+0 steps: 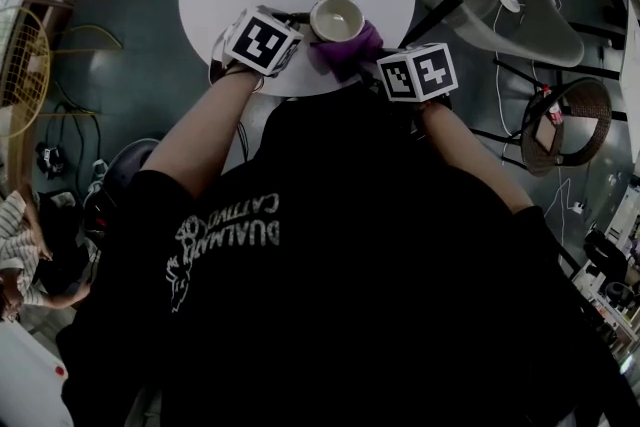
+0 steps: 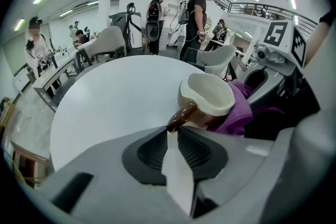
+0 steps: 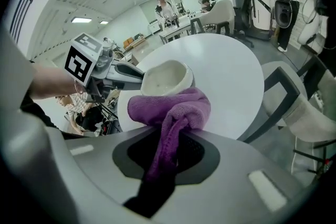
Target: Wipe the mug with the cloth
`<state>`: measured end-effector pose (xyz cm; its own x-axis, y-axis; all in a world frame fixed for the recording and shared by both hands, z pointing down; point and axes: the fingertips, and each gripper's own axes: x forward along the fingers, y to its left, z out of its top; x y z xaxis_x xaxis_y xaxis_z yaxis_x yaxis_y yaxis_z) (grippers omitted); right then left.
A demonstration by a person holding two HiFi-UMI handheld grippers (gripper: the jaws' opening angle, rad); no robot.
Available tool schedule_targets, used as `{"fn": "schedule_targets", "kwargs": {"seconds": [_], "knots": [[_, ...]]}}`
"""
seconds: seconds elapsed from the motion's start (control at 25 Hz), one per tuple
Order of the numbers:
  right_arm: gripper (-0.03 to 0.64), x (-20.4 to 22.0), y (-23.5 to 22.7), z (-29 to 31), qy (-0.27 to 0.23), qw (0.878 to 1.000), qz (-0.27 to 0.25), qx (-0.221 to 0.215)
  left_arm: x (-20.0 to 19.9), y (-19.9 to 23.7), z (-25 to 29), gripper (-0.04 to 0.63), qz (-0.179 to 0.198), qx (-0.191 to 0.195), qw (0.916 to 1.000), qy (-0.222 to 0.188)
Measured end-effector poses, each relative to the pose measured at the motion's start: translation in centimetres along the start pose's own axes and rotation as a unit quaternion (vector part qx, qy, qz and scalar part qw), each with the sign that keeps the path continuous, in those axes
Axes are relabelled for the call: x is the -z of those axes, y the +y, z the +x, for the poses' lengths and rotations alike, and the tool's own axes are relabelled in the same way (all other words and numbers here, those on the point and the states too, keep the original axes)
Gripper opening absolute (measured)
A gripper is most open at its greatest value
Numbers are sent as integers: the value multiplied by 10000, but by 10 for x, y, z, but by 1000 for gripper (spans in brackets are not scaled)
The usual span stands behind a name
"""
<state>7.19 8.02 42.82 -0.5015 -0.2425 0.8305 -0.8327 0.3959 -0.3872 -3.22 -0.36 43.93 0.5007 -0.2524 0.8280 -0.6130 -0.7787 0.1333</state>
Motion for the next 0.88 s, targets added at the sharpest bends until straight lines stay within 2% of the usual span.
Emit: {"fn": "schedule_targets", "kwargs": {"seconds": [0.64,0.88], "knots": [[74,6,15,0,69,9998,-24,-169,23,-23,-12,58,-114,124,9998,56],[74,7,25,1,62,9994,-91,-315,33,-36,-14,54,-16,207,9997,122]]}}
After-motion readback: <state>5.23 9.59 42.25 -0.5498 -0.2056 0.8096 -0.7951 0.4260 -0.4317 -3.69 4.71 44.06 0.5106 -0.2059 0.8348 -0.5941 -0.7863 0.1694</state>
